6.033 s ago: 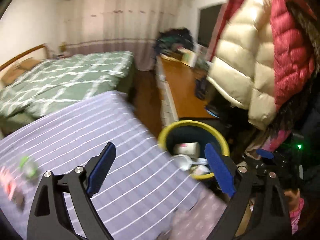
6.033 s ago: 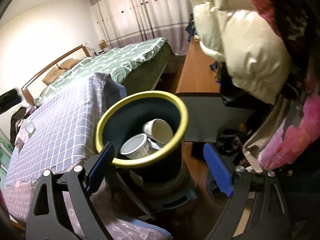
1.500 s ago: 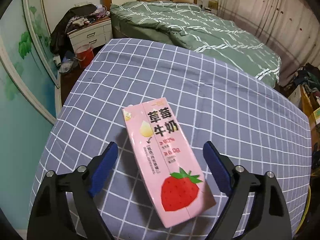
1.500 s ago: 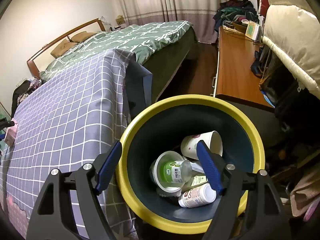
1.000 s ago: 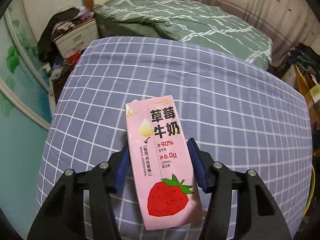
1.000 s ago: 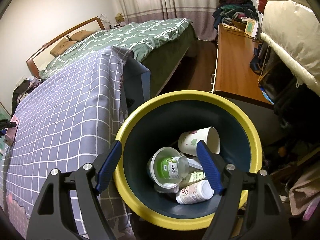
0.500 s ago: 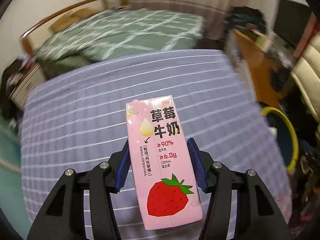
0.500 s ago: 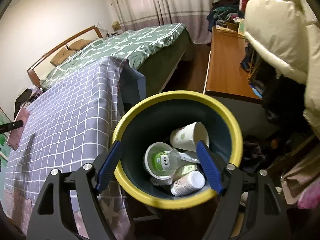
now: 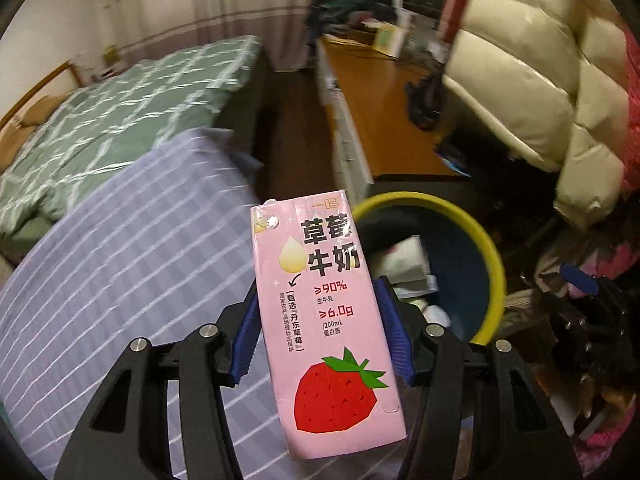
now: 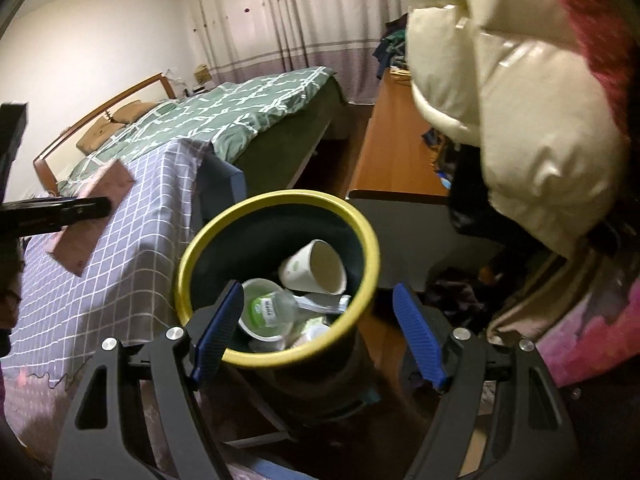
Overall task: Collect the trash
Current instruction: 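Carry the milk carton with the left gripper over the bin and drop it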
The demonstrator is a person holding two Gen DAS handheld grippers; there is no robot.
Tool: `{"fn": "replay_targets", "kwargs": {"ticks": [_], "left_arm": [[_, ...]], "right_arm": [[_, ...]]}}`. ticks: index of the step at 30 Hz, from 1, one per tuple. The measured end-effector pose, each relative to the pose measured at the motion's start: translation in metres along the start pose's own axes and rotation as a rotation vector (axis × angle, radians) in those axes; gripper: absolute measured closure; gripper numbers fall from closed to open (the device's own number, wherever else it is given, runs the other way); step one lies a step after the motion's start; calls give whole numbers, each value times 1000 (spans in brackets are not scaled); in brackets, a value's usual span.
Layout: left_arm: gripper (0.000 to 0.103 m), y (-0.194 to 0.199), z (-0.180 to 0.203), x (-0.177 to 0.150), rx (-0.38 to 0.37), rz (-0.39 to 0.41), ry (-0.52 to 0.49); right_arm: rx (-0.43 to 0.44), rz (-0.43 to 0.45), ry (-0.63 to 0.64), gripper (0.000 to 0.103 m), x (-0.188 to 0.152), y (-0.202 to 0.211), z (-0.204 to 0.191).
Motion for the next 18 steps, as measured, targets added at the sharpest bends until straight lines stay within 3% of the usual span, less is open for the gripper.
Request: {"fn": "replay_targets", "kwargs": {"ticks": [6, 13, 15, 17, 18], "left_arm": [[49, -29, 51, 15, -60, -21, -58], [48, -59, 79, 20, -119, -37, -98], [44, -64, 81, 20, -122, -38, -94], [28, -59, 77, 17, -114, -35, -85], [28, -50, 74, 16, -111, -21, -74]], "right_arm": [[-19, 18, -14, 30, 0, 10, 9], [-53, 37, -24, 30, -1, 23, 14], [-52, 43, -29, 30, -1, 28, 12], [-52, 50, -29, 30, 0, 31, 10], [-47, 54, -28, 30, 0, 34, 7]]}}
Point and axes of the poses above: each gripper's, at about its wrist camera, not at the fingertips, and y roughly against the way its jaws point, z to its right, x to its top, the point moved 6 cm from there along -y, roughly the way its jaws point, and after that the axes turned 6 degrees about -y, right-handed, at the moved point
